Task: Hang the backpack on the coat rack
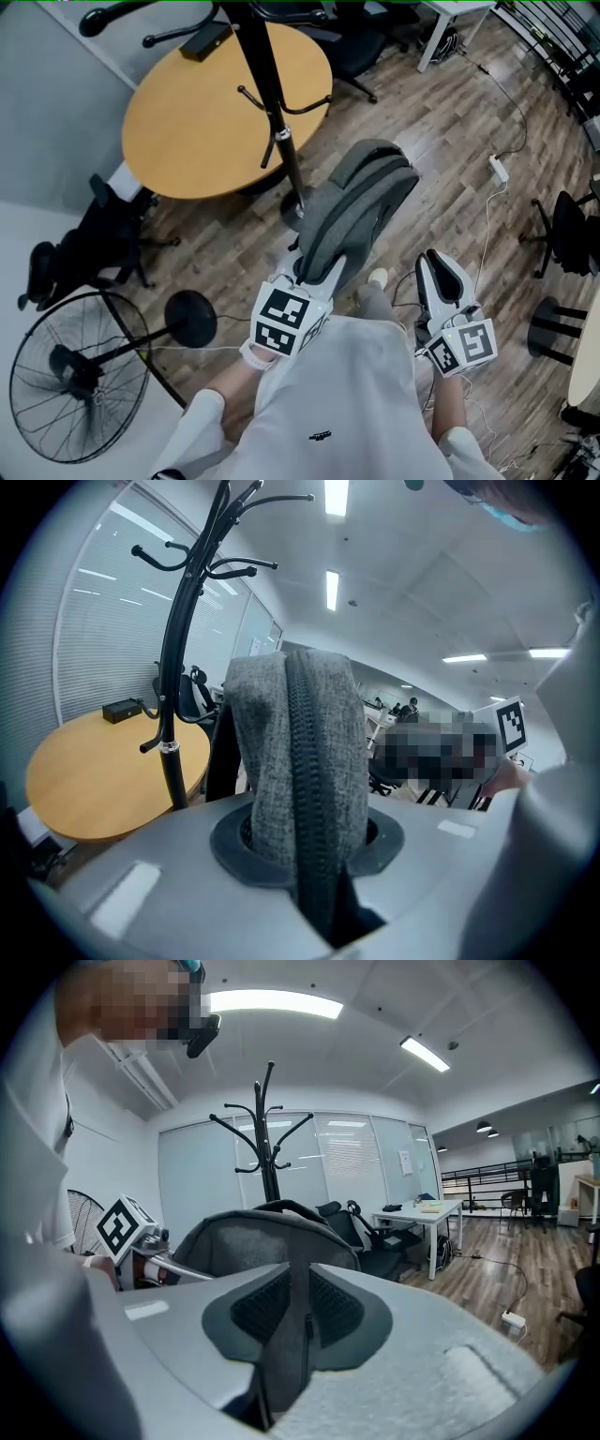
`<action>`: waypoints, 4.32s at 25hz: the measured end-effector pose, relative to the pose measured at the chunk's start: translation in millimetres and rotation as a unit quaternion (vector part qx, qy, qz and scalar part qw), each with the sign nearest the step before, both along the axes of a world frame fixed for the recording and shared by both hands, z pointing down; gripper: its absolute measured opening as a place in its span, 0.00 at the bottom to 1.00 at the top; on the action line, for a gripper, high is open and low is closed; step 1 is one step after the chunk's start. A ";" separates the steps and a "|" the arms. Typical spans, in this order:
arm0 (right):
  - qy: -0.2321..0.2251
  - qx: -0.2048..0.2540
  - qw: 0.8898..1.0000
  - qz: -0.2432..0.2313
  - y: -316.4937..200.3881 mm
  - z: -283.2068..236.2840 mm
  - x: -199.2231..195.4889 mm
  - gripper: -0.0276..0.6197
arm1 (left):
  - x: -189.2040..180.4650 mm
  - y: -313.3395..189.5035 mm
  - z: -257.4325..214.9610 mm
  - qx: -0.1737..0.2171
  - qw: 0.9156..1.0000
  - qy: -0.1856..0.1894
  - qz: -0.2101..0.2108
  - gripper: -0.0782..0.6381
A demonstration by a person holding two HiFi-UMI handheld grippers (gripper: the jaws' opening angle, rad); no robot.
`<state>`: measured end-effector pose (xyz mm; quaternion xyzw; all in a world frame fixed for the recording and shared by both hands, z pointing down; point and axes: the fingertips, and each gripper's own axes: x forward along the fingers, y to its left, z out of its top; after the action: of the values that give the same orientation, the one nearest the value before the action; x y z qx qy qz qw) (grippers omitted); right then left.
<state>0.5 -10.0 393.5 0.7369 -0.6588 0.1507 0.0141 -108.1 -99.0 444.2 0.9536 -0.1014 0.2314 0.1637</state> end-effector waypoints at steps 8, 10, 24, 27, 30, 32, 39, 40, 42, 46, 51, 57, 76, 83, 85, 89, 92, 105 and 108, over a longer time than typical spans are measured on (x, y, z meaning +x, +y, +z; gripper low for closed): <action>-0.005 0.014 0.999 -0.036 -29.4 -0.9 31.8 0.14 | 25.0 -18.6 0.1 0.000 0.999 -0.004 -0.032 0.26; -0.009 0.018 0.999 -0.047 -38.5 -1.0 46.7 0.14 | 36.7 -23.7 -1.1 0.002 0.999 -0.006 -0.044 0.26; -0.018 0.046 0.990 -0.129 -112.5 -13.7 149.5 0.14 | 124.5 -75.4 -24.6 0.022 0.992 -0.002 -0.126 0.26; -0.022 0.050 0.989 -0.139 -122.1 -15.0 169.3 0.14 | 142.3 -85.7 -32.4 0.030 0.990 0.005 -0.139 0.26; -0.022 0.056 0.986 -0.157 -131.2 -15.3 186.8 0.14 | 161.6 -93.5 -41.1 0.035 0.987 0.017 -0.153 0.26; -0.021 0.060 0.984 -0.168 -137.1 -16.0 195.5 0.14 | 171.8 -97.5 -46.8 0.036 0.986 0.026 -0.161 0.26; -0.005 0.077 0.974 -0.212 -154.2 -27.4 208.8 0.14 | 195.4 -113.2 -57.0 0.038 0.980 0.058 -0.189 0.26; -0.003 0.078 0.974 -0.215 -156.3 -27.5 210.1 0.14 | 197.6 -114.8 -58.0 0.040 0.979 0.061 -0.191 0.26; -0.001 0.079 0.973 -0.219 -159.8 -28.9 211.0 0.14 | 199.7 -117.1 -61.3 0.042 0.978 0.065 -0.194 0.26; 0.005 0.089 0.969 -0.231 -164.3 -38.7 208.7 0.14 | 203.9 -121.6 -73.7 0.051 0.977 0.067 -0.196 0.26; 0.000 0.103 0.965 -0.243 -170.5 -50.1 202.6 0.14 | 210.0 -128.0 -93.5 0.071 0.977 0.066 -0.192 0.26; 0.004 0.121 0.962 -0.246 -173.1 -63.3 204.1 0.14 | 212.6 -134.6 -119.5 0.091 0.974 0.078 -0.194 0.26; 0.032 0.177 0.945 -0.272 -195.1 -104.9 205.9 0.11 | 211.2 -145.5 -213.5 0.167 0.947 0.136 -0.238 0.25; 0.030 0.181 0.946 -0.267 -211.9 -112.2 207.2 0.12 | 210.8 -153.3 -247.3 0.193 0.937 0.142 -0.254 0.25; 0.029 0.187 0.944 -0.270 -216.4 -117.6 201.9 0.13 | 209.3 -154.4 -258.1 0.207 0.933 0.144 -0.255 0.25; 0.020 0.196 0.941 -0.276 -223.9 -125.2 194.0 0.19 | 206.8 -160.5 -275.5 0.221 0.922 0.159 -0.275 0.25; 0.026 0.195 0.938 -0.286 -227.1 -127.2 188.0 0.21 | 201.5 -168.9 -285.3 0.216 0.917 0.173 -0.286 0.25; 0.023 0.200 0.941 -0.271 -235.2 -131.8 193.4 0.21 | 181.5 -197.4 -272.4 0.197 0.910 0.162 -0.328 0.26; 0.022 0.201 0.941 -0.272 -237.8 -132.9 189.5 0.21 | 175.4 -201.4 -269.0 0.190 0.908 0.165 -0.336 0.26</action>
<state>190.0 -247.8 260.5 0.5200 -0.8504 -0.0104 -0.0794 67.3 -300.4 175.2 0.9007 -0.4295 -0.0219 0.0624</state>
